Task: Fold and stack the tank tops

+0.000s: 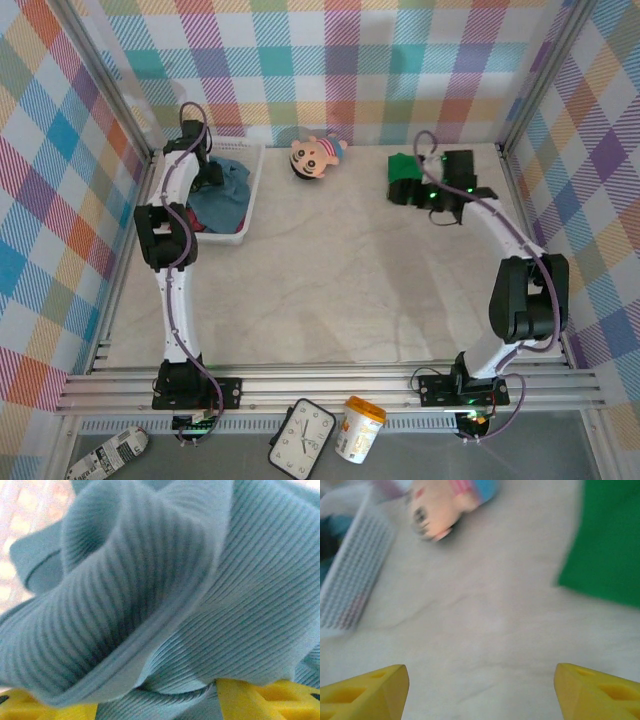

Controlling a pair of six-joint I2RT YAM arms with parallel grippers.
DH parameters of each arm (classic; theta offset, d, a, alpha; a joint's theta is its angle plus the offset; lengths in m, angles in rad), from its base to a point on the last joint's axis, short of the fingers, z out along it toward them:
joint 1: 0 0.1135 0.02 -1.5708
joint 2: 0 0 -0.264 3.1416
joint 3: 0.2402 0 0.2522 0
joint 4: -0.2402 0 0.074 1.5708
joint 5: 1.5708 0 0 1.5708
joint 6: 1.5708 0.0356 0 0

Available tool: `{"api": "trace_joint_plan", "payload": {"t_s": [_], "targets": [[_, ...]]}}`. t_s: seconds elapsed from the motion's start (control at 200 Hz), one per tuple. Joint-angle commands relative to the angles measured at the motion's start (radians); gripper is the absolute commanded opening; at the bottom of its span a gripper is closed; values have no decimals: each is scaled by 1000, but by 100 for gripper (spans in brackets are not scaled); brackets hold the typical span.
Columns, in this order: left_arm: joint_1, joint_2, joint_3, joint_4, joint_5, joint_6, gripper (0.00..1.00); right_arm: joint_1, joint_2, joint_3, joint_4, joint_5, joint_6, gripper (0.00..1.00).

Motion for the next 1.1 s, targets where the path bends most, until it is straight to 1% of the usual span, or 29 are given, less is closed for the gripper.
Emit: {"api": "trace_joint_plan", "payload": {"t_s": [0.0, 0.02, 0.045, 0.1, 0.125, 0.17, 0.25, 0.36, 0.42, 0.475, 0.56, 0.645, 0.78, 0.87, 0.925, 0.98, 1.1], "targets": [[10, 53, 79, -20, 26, 6, 56, 122, -50, -51, 57, -57, 53, 77], [10, 60, 87, -24, 25, 5, 52, 148, -52, -60, 65, -49, 51, 77], [10, 67, 99, -28, 29, 3, 43, 177, -50, -67, 71, -45, 50, 77], [10, 75, 122, -40, 52, -1, 20, 222, -47, -77, 73, -35, 57, 77], [10, 73, 129, -44, 54, -4, 11, 236, -46, -81, 78, -33, 64, 77], [10, 62, 135, -50, 48, -11, 0, 261, -41, -85, 83, -35, 80, 77], [10, 17, 146, -65, 52, -27, 0, 305, -43, -88, 79, -23, 87, 77], [11, -88, 146, -71, 42, -43, 0, 351, -53, -96, 80, -6, 94, 78], [14, -153, 143, -82, 52, -61, 0, 381, -61, -115, 93, 42, 97, 78], [14, -223, 122, -79, 81, -76, 0, 416, -61, -119, 86, 92, 73, 79], [13, -342, 85, -76, 131, -107, 0, 429, -63, -137, 125, 82, 97, 81], [10, -436, 100, -147, 173, -136, 0, 434, -70, -142, 154, 74, 116, 83], [-9, -588, 69, -269, 256, -175, 0, 435, -93, -127, 152, 69, 112, 83], [-59, -745, -67, -255, 309, -234, 0, 434, -123, -128, 152, 77, 100, 86], [-102, -844, -161, -227, 331, -300, 0, 434, -138, -128, 152, 65, 87, 86], [-169, -931, -243, -200, 354, -365, 0, 431, -155, -132, 145, 57, 71, 86], [-354, -1073, -408, -155, 299, -536, 0, 418, -212, -157, 134, 33, 45, 86]]}}
